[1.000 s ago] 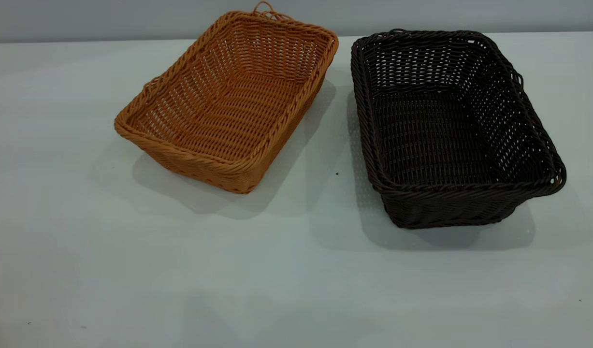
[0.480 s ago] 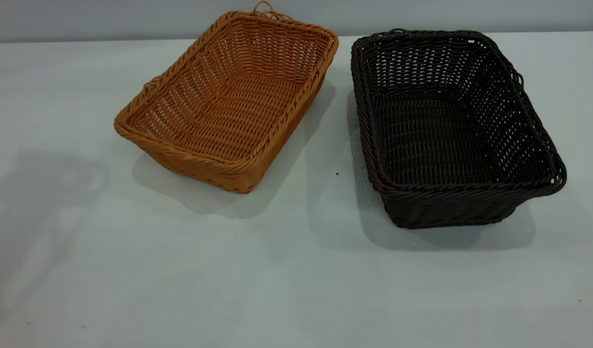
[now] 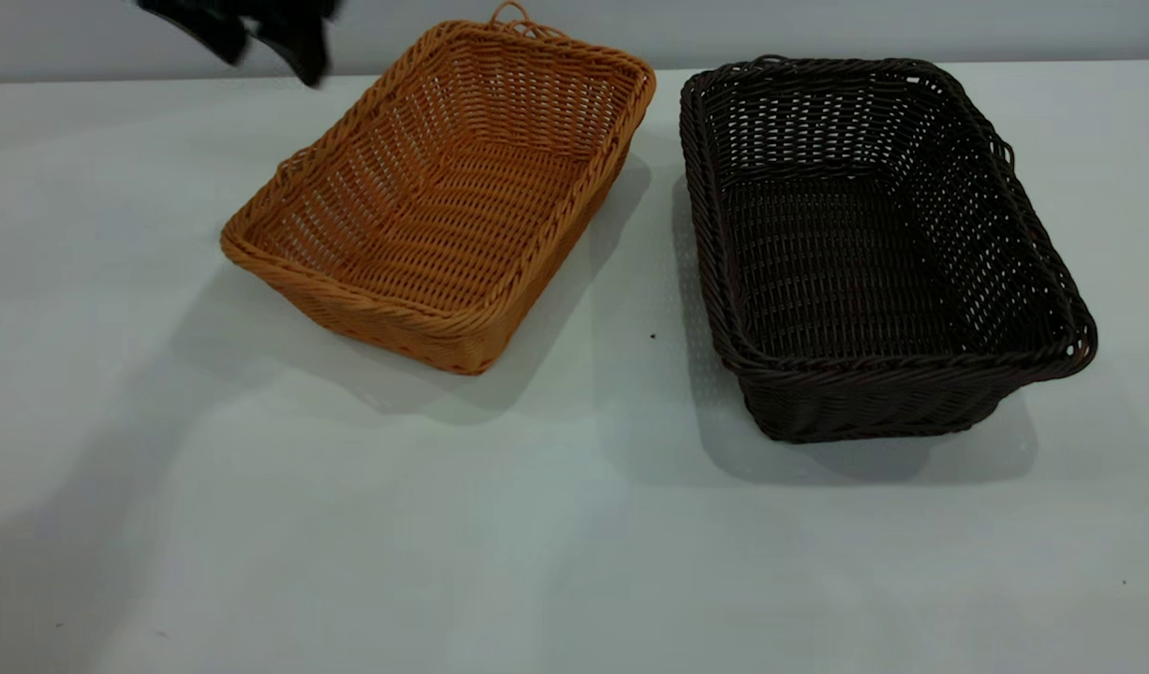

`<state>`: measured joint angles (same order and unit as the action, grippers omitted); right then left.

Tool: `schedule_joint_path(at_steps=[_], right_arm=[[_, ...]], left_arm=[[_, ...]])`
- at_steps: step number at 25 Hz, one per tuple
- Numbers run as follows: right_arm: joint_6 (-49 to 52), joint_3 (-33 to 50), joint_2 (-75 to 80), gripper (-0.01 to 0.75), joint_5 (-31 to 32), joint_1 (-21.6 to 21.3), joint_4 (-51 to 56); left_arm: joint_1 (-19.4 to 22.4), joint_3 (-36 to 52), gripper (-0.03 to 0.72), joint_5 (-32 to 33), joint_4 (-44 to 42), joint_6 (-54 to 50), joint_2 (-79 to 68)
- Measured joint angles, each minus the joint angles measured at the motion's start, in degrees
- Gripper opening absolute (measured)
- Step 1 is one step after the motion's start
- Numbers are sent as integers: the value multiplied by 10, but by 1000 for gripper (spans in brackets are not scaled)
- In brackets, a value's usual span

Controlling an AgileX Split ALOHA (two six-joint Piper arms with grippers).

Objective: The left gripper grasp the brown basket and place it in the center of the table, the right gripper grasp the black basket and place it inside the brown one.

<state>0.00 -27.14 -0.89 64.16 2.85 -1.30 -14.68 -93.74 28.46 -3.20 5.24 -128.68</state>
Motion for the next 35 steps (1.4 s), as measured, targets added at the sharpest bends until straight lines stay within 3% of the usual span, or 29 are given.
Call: schedule_joint_path(at_steps=[7,13,17,19,24,25,31,35], right_arm=[[0,0,0,581,-1,0,0],[35,-36,78,581,-8,0,1],[40,-61,192,581,-49,0,31],[40,-68,259,581,-75,0,64],[12,-68,448,581,-129,0,179],[0,-68,480,581,-137,0,206],[-51,-69,691,581,-163,0,360],[-79,-73,808,581,-182,0,469]], left_arm=[[-22,-108,499,40,1,1,-101],[-18,-120,499,44,1,3,-139],[-18,-120,485,31,2,3,-156],[-18,-120,434,21,14,3,-163],[-17,-122,109,3,57,22,-166],[-17,-126,84,7,67,30,-164],[-7,-153,78,62,76,58,-130],[12,-154,78,63,62,65,-89]])
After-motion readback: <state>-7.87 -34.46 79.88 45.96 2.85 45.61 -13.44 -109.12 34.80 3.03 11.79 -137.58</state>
